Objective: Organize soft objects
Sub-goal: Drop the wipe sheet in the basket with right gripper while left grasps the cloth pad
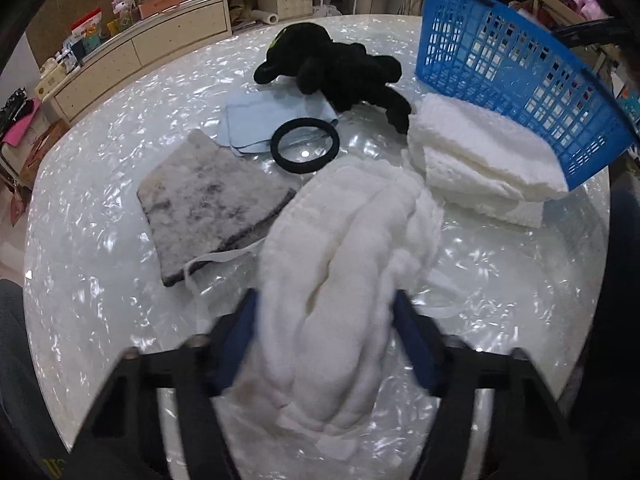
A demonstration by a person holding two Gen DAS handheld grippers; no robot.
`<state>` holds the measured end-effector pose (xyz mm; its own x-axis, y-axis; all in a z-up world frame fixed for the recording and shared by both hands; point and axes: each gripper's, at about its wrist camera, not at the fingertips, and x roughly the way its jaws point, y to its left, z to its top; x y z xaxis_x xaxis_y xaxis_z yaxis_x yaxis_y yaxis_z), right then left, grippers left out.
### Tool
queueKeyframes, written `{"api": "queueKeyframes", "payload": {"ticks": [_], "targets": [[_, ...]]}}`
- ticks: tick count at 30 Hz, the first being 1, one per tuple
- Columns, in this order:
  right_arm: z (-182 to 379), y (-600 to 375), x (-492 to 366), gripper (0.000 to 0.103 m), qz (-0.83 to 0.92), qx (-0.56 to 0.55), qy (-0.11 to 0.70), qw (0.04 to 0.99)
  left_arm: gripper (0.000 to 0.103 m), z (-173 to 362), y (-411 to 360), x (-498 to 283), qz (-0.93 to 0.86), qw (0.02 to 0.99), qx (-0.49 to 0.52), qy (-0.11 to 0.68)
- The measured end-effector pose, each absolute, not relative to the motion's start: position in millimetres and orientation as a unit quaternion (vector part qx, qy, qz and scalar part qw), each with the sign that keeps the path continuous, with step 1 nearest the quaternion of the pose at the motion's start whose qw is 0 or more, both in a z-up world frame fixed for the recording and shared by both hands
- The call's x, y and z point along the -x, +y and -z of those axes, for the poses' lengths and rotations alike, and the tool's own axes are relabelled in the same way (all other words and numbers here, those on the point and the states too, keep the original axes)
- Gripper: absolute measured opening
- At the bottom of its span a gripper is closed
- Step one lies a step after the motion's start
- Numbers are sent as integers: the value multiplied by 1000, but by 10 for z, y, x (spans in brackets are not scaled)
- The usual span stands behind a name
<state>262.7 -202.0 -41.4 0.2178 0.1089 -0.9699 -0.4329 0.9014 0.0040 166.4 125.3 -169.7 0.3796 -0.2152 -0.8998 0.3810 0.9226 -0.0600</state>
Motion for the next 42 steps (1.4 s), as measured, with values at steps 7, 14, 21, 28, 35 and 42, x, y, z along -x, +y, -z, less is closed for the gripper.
{"api": "queueKeyframes", "payload": {"ticks": [7,14,21,28,35,42], "targets": [[785,-1876,-2866,58,-164,154,623,749,29,1662,1347,-1585,176,826,-53,532],[985,-1767,-2944,58,-140,143,637,745,27,1606,1517,-1462,156,832,-35,532],[1025,-1569,-2965,58,-106,129,643,748,27,1467,1639,-1286,158,838,-15,523],[1070,-1314,-2911,58,-87,118,660,737,27,1365,1683,-1183,157,841,-8,517],[1042,-1260,-2955,62,-64,118,655,744,27,1322,1746,-1137,150,846,3,512],[946,-1323,-2896,86,-63,164,631,755,27,1220,1755,-1038,148,847,13,510]]}}
